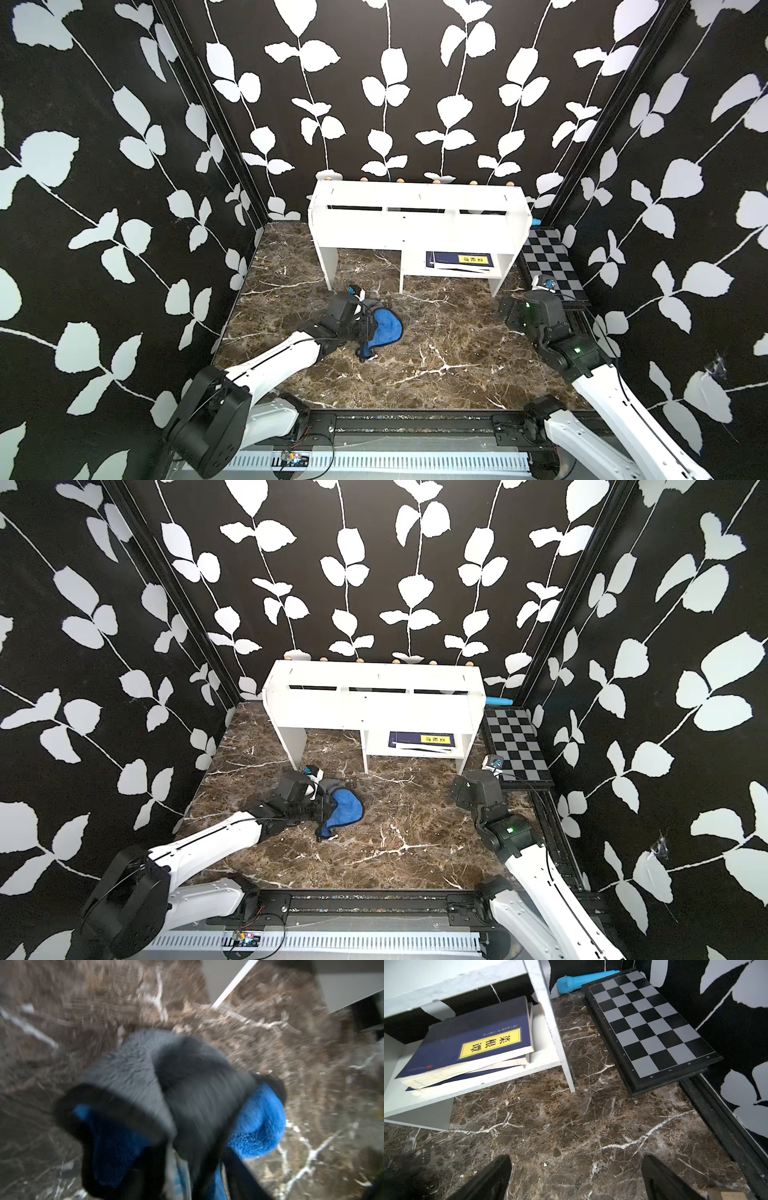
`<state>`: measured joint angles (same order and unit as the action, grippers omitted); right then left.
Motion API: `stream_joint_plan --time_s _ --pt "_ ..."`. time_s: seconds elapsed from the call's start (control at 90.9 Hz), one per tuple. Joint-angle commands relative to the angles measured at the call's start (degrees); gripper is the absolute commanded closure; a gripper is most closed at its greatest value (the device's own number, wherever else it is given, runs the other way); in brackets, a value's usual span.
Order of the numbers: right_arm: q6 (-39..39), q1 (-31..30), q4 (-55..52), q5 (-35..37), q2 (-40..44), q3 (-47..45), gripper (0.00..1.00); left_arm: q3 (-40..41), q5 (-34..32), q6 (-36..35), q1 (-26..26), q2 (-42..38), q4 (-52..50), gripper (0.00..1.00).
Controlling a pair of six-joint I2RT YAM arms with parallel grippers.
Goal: Wipe the bookshelf clean with a cloth
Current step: Place the cleaning item at the center of the board, then reset both arms
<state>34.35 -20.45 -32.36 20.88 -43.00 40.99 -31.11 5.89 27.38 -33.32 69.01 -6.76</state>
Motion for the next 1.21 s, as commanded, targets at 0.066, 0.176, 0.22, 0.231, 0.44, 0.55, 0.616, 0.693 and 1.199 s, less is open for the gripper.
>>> stream_joint_plan --time_s 0.066,0.176,0.22,0.231,0.44,0.55,0.616,0.693,1.199 --pt "2.33 2.1 0.08 -0.76 1.8 -1.69 0.0 -2.54 -5.56 -0.93 -0.26 -4.05 0.63 0.01" --pt "2.37 3.37 1.81 1.12 5.24 -2.68 0.0 -8.24 -11.26 -3.93 -0.25 -9.41 -7.63 0.01" --pt "2.1 4.35 2.85 1.83 5.85 -2.49 0.0 -10.96 -15.32 -5.83 -0.25 -11.88 -10.62 0.02" --pt "1.94 4.57 3.15 1.94 5.84 -2.36 0.0 -11.89 -16.93 -6.23 -0.25 -12.58 -11.51 0.02" --pt "-0.96 10.08 2.55 12.99 -1.57 7.61 0.0 -25.29 -51.68 -20.28 0.99 -17.91 -11.4 0.01" --pt "0.7 18.04 6.04 13.03 -4.32 11.73 0.0 -31.81 -56.05 -23.67 12.29 -14.0 -8.63 0.02" --pt "1.98 23.36 8.25 10.42 -9.22 13.86 0.0 -33.97 -51.13 -18.87 22.24 -11.31 -8.24 0.03" --pt "4.03 27.9 8.6 8.5 -16.46 16.68 0.0 -30.86 -50.76 -16.69 28.43 -7.99 0.78 0.07" --pt "-20.2 29.17 50.26 16.4 -31.83 -5.8 0.0 -6.96 -49.17 -34.02 29.9 18.64 46.09 0.02"
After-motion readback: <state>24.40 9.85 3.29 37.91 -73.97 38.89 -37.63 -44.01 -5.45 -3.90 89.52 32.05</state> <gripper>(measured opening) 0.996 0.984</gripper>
